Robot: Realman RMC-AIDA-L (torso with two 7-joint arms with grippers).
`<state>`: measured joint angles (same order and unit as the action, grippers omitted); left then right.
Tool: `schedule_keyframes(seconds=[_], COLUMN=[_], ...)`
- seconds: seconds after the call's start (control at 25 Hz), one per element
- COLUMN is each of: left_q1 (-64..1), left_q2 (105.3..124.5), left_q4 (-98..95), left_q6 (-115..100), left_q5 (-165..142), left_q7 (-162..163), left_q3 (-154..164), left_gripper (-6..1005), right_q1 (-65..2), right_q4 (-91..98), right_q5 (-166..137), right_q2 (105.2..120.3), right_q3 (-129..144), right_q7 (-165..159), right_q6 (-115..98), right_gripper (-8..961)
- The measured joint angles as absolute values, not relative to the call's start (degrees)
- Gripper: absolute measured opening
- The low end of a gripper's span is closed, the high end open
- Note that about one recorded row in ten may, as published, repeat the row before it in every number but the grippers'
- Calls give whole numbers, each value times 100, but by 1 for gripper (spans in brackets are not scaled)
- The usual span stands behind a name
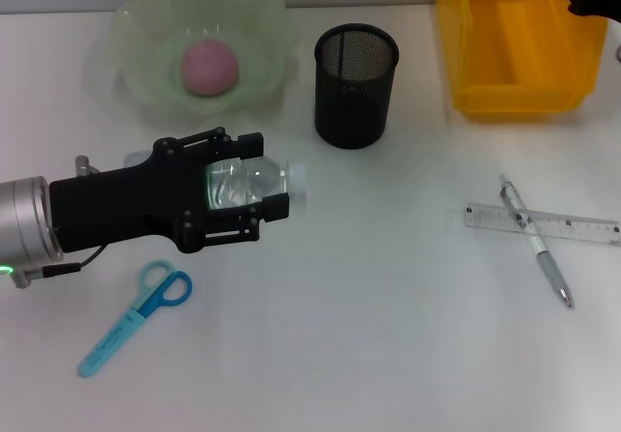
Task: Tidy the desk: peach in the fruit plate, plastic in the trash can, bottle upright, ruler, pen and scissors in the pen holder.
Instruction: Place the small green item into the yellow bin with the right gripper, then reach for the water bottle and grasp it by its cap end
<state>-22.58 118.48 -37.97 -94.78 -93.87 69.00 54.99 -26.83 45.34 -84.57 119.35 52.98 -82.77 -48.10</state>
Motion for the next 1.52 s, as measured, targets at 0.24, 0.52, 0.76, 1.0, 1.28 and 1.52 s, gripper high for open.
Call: schedule_keyframes(seconds=[0.24, 0.52, 0.76, 1.0, 1.28, 1.52], left_q1=[-2273, -2285, -2307, -2305, -2301, -2270], left_q2=[11847, 11847, 11847, 11847, 11852, 11847], left_q4=[-3806, -3803, -3815, -3844, -3822, -3848], left_q6=[-9507, -9479, -9474, -9466, -9448, -9480], left_q5=[-9387, -9387, -9386, -9387, -9387, -9384], left_q7=[6899, 6899, 6899, 6899, 6858, 6841], left_q3=[5449, 5444, 5440, 5375, 5357, 5289], left_gripper=[800, 800, 800, 800, 799, 799], right_q1=[-2938, -2929, -2930, -2930, -2767, -2536], right_q4=[4168, 4121, 4068, 4058, 4020, 3992], right_q5=[-8487, -8480, -8468, -8459, -7808, -7397], right_q2=[11912, 11929, 11928, 11934, 11956, 11929], right_q3=[5326, 5353, 5315, 5324, 5360, 5315], right_q7=[-8239, -7952, -8012, -8011, -7810, -7609], right_q6=[-4342, -4175, -4169, -4196, -5501, -6763], right_gripper=[48, 56, 179, 420, 573, 658])
